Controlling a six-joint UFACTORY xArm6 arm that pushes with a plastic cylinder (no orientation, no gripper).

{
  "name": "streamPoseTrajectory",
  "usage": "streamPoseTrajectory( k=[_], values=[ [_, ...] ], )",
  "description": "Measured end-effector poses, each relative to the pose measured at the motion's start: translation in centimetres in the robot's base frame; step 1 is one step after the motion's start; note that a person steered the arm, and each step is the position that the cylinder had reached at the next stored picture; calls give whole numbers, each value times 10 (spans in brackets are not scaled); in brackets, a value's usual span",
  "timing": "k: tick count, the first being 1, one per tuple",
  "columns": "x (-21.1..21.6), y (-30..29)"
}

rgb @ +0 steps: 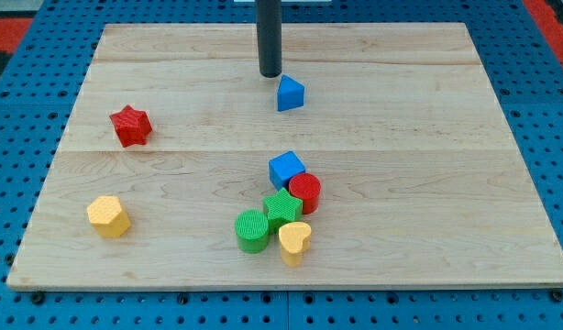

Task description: Slide the triangle into the green blocks

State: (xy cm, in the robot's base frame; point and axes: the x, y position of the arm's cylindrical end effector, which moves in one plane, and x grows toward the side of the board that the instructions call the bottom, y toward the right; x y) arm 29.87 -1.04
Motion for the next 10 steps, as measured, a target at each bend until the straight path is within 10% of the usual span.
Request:
streamPoseTrajectory(
  k=[3, 10],
  values=[
    [111, 28],
    [107, -114]
  ],
)
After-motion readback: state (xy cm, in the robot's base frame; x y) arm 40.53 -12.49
